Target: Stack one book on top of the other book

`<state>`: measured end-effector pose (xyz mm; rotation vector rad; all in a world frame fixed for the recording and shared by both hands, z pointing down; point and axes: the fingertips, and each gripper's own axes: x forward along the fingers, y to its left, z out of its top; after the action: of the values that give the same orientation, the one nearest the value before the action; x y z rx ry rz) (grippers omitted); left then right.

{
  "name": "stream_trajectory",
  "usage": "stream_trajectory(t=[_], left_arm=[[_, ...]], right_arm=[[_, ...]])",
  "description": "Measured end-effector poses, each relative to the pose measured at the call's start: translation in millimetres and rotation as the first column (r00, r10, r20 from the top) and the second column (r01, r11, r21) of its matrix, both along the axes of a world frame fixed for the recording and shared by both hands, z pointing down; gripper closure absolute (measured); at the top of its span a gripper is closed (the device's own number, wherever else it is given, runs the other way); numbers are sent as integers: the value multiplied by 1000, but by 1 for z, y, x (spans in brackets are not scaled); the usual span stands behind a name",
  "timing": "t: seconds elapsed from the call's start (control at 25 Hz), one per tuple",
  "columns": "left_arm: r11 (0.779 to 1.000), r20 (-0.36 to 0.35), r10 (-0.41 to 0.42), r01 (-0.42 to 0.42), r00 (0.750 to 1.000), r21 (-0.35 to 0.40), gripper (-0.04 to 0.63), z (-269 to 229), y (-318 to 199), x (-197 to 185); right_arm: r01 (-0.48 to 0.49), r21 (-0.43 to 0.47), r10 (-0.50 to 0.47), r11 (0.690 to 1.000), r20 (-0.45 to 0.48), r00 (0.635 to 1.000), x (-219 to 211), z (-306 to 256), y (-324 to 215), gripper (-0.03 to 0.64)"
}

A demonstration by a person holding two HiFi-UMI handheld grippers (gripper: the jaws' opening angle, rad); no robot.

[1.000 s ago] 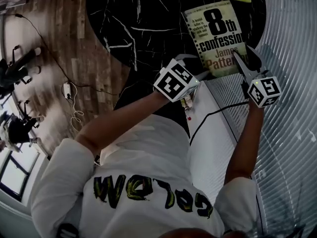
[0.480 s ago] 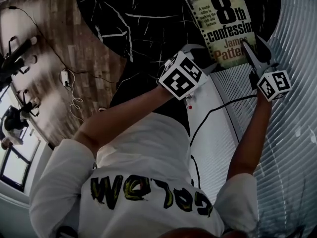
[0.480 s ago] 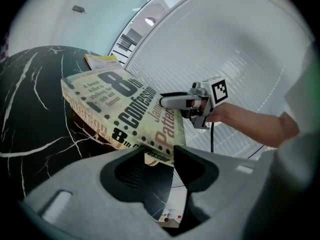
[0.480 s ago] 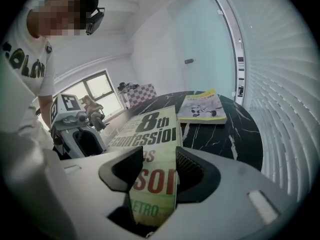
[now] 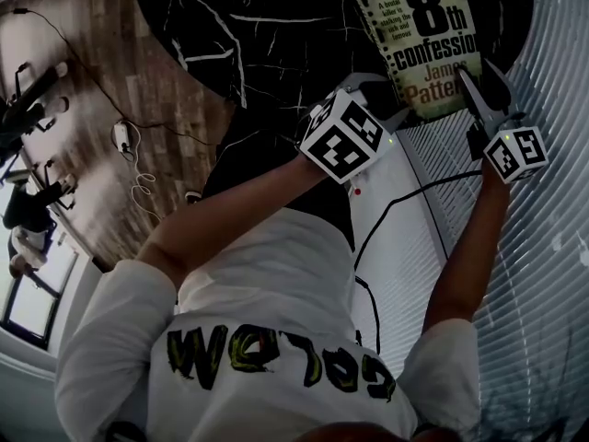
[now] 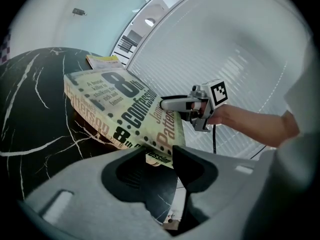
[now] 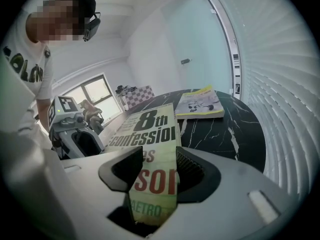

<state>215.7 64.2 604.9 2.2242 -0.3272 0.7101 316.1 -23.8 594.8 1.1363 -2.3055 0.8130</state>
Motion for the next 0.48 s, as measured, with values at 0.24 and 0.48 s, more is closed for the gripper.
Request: stream_trajectory(t=[0.24,0.48], left_arm=[[1000,-14,-7,7,1000,-1,422,-9,0,-7],[999,6,2,-2,1000,46,400,6,-8,-5]], right_arm=[[-5,28,7,1000,-65,998,-6,-13,0,410],[-93,80,105,992,-157,982,15,-3,2,368]])
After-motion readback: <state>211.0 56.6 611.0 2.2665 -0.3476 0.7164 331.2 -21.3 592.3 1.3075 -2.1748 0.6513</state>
